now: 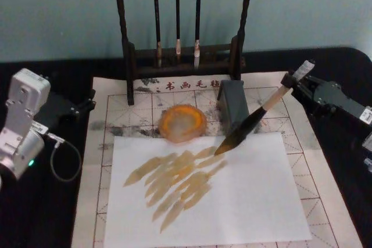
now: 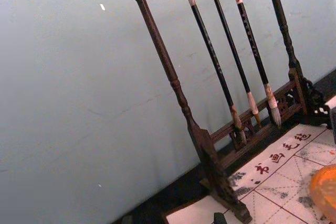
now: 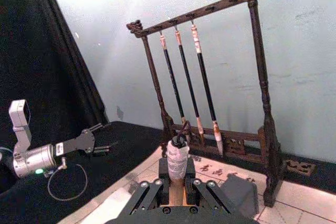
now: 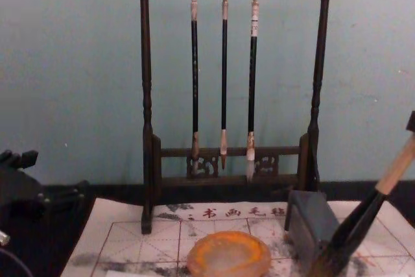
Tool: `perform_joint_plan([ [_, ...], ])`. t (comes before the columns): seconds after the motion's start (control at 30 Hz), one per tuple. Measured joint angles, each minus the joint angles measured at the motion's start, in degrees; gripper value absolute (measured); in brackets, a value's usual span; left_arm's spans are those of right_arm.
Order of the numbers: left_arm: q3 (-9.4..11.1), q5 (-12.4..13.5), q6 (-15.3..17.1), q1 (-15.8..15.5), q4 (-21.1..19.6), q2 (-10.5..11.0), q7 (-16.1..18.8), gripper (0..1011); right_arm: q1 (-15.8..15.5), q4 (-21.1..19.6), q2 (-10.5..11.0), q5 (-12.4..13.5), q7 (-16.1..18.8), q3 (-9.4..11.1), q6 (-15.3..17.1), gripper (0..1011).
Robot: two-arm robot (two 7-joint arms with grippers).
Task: Pick up the brush from the inkstone, write on the paper, then place the brush back to its original position.
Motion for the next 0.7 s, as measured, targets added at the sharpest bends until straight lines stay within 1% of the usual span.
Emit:
perform_joint_plan([
  [0.13,0.0,0.0,0.0,0.0,0.0,0.0,0.0,1001,0.2,0.1,-0.4,0.2,0.0,-0.2,0.0,181],
  [0.33,0.0,0.0,0.0,0.0,0.0,0.0,0.0,1001,0.8,0.9,-2.0,1.1,-0.3,-0.5,-0.4,181],
  [0.43,0.0,0.0,0.0,0.0,0.0,0.0,0.0,1001,1.2,1.4,-3.2,1.7,-0.9,-0.7,-0.7,181],
  [0.53,0.0,0.0,0.0,0.0,0.0,0.0,0.0,1001,1.8,2.2,-5.0,2.4,-1.9,-0.9,-0.8,181],
  [0.67,0.0,0.0,0.0,0.0,0.0,0.0,0.0,1001,2.3,3.0,-6.4,3.1,-2.8,-1.1,-0.8,181],
  [0.7,0.0,0.0,0.0,0.0,0.0,0.0,0.0,1001,2.6,3.4,-7.1,3.6,-3.4,-1.1,-0.8,181],
])
